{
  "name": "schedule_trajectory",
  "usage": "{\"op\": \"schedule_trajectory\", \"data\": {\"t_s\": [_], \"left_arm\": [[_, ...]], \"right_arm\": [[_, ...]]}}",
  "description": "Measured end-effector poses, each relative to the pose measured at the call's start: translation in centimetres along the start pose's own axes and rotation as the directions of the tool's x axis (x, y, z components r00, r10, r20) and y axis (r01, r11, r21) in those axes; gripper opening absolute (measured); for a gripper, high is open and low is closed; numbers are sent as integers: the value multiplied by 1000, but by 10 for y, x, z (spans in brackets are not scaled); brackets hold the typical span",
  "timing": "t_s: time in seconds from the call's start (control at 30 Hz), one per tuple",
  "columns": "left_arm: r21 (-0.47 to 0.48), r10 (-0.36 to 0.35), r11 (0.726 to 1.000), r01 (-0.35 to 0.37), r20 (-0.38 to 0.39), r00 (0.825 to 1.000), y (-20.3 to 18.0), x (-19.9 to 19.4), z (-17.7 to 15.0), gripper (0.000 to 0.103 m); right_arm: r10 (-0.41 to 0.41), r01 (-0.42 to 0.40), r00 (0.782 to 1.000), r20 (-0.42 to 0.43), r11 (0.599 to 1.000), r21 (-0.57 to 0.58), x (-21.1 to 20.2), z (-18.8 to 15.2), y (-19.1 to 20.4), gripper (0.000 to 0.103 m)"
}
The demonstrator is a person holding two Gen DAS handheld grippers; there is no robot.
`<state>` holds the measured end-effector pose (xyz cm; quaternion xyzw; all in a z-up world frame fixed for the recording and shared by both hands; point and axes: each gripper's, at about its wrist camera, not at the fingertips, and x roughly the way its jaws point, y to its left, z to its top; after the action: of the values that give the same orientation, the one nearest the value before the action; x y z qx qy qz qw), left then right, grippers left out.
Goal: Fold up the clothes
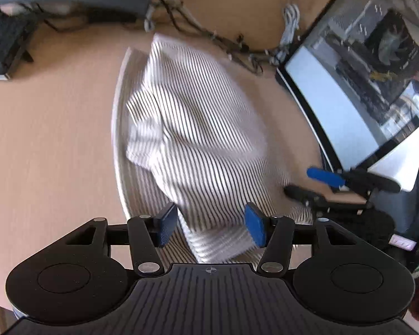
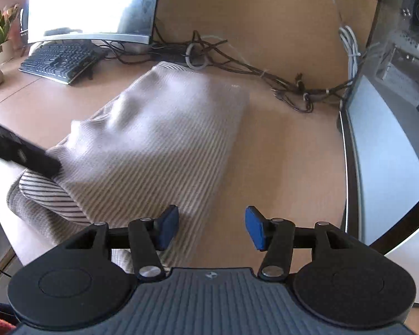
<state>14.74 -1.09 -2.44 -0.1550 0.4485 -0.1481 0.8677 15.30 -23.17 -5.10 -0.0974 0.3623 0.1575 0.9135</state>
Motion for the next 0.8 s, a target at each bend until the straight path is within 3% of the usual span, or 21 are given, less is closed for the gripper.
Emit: {"op": "schedule_trajectory", "data": {"t_s": [0.1, 0.27, 0.4, 0.63, 0.73, 0.8], "left_arm": [[-16, 23, 1000, -23, 28, 999, 5, -6, 8, 63], [-12, 31, 999, -31, 11, 999, 11, 2, 10, 61], [-6, 35, 999, -35, -6, 999, 17, 10, 11, 59], [50, 65, 997, -62, -49, 997, 28, 17, 2, 62], [76, 91, 993, -88, -40, 995, 29, 10, 6, 61], [82, 83, 993, -82, -19, 996, 28, 3, 11, 61]], "right_arm": [[-21, 21, 1000, 8, 1000, -17, 0, 0, -5, 52], [-32, 32, 997, 76, 999, 10, -15, 11, -5, 52], [-4, -3, 991, 133, 999, 48, -28, 26, -2, 52], [51, -52, 999, 18, 996, 71, 0, -8, 22, 53], [62, -61, 998, -2, 991, 120, -5, 0, 15, 54], [53, -54, 998, 14, 994, 94, -15, 7, 15, 54]]}}
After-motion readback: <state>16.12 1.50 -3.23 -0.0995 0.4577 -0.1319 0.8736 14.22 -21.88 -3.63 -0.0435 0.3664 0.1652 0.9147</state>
